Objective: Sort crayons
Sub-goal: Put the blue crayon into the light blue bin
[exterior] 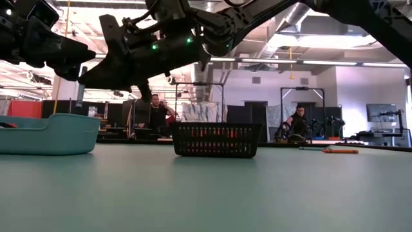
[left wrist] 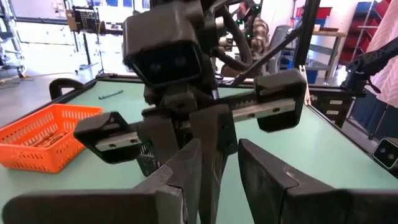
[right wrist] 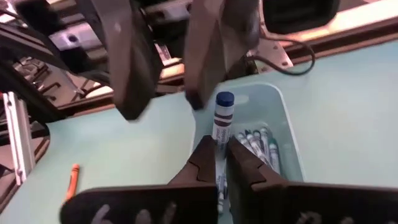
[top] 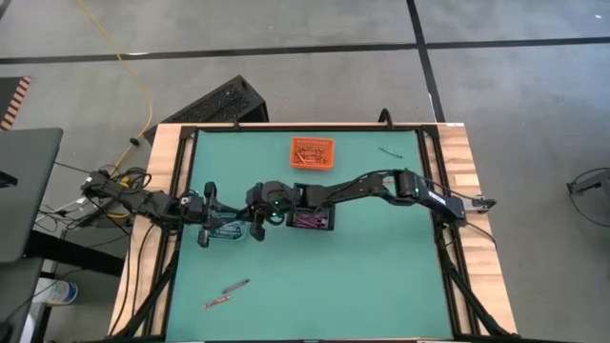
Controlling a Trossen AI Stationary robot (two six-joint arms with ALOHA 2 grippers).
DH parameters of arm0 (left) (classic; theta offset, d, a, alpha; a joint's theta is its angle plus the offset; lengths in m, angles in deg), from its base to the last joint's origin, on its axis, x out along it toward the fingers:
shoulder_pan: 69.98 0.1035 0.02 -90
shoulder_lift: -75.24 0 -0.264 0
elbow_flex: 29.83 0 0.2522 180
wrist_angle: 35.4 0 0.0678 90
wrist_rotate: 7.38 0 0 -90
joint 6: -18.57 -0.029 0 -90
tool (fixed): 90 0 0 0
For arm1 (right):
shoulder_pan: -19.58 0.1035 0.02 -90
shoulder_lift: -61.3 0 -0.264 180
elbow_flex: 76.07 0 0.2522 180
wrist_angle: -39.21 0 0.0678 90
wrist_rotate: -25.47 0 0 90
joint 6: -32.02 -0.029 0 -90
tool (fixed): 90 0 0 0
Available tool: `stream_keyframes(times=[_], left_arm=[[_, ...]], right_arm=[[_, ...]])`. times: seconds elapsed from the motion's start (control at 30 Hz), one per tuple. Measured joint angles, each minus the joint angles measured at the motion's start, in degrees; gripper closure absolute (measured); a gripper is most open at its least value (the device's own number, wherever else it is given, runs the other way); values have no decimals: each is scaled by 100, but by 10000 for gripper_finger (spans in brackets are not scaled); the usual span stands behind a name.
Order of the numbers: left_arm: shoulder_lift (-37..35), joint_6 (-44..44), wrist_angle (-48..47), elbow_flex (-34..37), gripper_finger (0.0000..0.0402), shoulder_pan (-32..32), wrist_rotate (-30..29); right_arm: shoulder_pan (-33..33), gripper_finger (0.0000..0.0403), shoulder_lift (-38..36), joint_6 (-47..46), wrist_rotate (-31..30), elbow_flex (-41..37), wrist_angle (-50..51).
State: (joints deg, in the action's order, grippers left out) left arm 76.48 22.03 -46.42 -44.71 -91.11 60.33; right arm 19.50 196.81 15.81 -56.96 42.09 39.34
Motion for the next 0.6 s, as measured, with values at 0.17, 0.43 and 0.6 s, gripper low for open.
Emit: stream_keyframes(times=[0.17,0.43,0.6], left_arm=[[0,0,0,0,306,0,0],[0,0,0,0,306,0,0],[0,0,0,0,306,0,0]], right_arm=[[-5,351,-2,-24,0,0,128],[-7,317,-2,4,0,-2,368],[-7,317,-152,200,74,-4,910]])
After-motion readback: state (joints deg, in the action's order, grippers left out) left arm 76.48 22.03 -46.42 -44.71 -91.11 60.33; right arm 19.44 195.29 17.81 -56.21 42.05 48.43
